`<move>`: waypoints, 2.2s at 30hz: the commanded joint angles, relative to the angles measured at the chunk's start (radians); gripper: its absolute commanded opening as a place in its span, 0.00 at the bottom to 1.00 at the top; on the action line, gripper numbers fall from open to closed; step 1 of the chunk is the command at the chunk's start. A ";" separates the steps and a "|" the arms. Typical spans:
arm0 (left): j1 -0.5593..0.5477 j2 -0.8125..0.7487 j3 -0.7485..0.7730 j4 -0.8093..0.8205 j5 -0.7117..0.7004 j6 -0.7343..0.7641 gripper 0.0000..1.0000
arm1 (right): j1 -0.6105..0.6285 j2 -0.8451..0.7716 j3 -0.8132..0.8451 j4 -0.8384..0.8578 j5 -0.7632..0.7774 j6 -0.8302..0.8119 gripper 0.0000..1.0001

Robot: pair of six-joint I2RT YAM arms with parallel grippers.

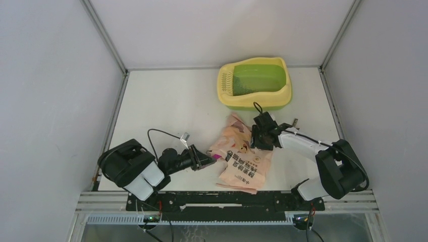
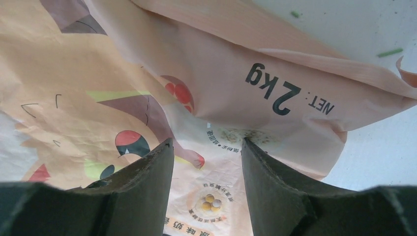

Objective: Fill the litter box with clean litter
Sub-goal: 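Scoop the cat litter from the cat litter bag, then pour the cat litter into the litter box.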

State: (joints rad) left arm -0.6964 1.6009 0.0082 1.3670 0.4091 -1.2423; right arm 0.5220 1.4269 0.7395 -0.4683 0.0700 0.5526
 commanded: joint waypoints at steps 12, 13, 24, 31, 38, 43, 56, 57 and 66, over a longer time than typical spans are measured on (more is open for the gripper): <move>-0.060 -0.208 -0.198 0.048 -0.041 -0.071 0.02 | -0.023 0.035 -0.006 0.087 0.000 0.059 0.60; -0.062 -0.234 -0.194 0.020 -0.044 -0.082 0.02 | -0.024 0.034 -0.006 0.086 0.000 0.057 0.60; 0.193 -0.746 0.104 -1.016 0.136 0.215 0.03 | -0.052 0.047 0.004 0.091 -0.002 0.055 0.60; 0.345 -0.791 0.120 -1.046 0.284 0.215 0.03 | -0.053 0.059 0.005 0.102 -0.003 0.056 0.60; 0.344 -0.736 -0.043 -0.697 0.299 0.065 0.03 | -0.052 0.054 0.022 0.127 -0.028 0.063 0.60; 0.344 -0.685 -0.101 -0.507 0.310 -0.043 0.04 | -0.055 0.094 0.086 0.101 -0.022 0.051 0.60; 0.349 -0.990 -0.059 -0.814 0.325 -0.158 0.04 | -0.117 0.181 0.159 0.115 -0.038 0.022 0.60; 0.352 -1.026 -0.048 -0.873 0.322 -0.145 0.04 | -0.118 0.179 0.159 0.115 -0.040 0.021 0.60; 0.368 -0.970 -0.119 -0.575 0.326 -0.279 0.04 | -0.120 0.163 0.159 0.113 -0.056 0.024 0.60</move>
State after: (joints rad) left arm -0.3370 0.5930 0.0109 0.5167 0.7231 -1.4235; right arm 0.4118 1.5948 0.8745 -0.3878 0.0132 0.5900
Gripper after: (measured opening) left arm 0.320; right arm 0.602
